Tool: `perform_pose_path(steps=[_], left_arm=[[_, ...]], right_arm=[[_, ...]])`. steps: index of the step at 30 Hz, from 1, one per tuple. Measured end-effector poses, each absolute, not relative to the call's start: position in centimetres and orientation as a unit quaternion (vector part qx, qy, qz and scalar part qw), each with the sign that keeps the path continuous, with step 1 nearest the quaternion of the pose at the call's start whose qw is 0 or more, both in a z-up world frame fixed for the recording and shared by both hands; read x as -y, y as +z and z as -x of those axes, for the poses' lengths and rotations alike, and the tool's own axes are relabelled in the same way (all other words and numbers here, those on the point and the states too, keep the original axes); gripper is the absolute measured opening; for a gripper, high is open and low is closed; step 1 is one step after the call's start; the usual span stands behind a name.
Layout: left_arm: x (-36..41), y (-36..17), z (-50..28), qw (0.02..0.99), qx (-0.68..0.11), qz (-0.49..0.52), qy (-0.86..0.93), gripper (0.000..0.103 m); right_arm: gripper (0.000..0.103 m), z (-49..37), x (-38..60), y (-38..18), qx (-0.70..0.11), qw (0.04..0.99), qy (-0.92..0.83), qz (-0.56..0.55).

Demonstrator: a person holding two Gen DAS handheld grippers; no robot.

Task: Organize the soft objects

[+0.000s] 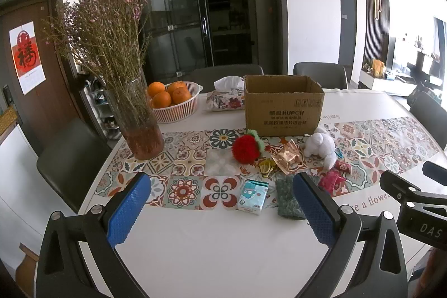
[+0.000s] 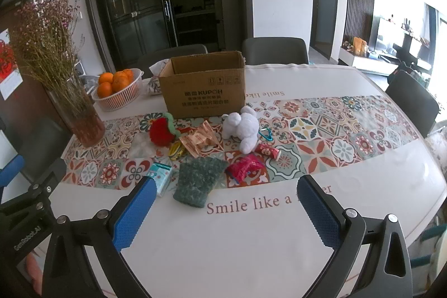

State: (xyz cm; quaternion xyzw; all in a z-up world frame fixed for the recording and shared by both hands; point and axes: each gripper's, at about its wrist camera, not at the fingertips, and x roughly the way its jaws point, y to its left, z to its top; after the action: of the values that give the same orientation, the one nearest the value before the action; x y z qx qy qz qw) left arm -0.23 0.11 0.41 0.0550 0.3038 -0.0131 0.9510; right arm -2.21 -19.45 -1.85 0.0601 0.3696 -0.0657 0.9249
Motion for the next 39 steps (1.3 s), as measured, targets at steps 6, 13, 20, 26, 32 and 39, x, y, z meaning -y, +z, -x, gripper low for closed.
perform_pose_path(steps=[6, 13, 20, 26, 32, 39], left_arm=[[-0.09, 0.49, 0.14, 0.951, -0.304, -0.055, -0.013, 0.103], [-0.05, 0.47, 0.11, 0.951, -0.303, -0.055, -0.014, 0.103], [-0.03, 0.46, 0.11, 0.951, -0.304, -0.054, -0.014, 0.103], [-0.14, 0.45, 0.09, 0.951, -0.304, -0.054, -0.016, 0.103], [-0.14, 0.45, 0.13, 0.951, -0.304, -0.054, -0.017, 0.103], [-0.12, 0.46, 0.1, 0.951, -0.305, -0.054, -0.017, 0.103]], right_arm=[[0.102, 2.23, 19.54, -1.91, -0.37, 0.925, -0.065, -0.061], [0.102, 2.2, 19.3, -1.93, -0.37, 0.925, -0.066, -0.061], [0.102, 2.22, 19.36, -2.0, -0.369, 0.925, -0.066, -0.061], [0.102, 2.2, 19.34, -2.03, -0.369, 0.925, -0.066, -0.062], [0.102, 2.12, 19.32, -2.05, -0.37, 0.925, -0.065, -0.062], [0.102, 2.05, 19.26, -2.01, -0.37, 0.925, -0.065, -0.062]])
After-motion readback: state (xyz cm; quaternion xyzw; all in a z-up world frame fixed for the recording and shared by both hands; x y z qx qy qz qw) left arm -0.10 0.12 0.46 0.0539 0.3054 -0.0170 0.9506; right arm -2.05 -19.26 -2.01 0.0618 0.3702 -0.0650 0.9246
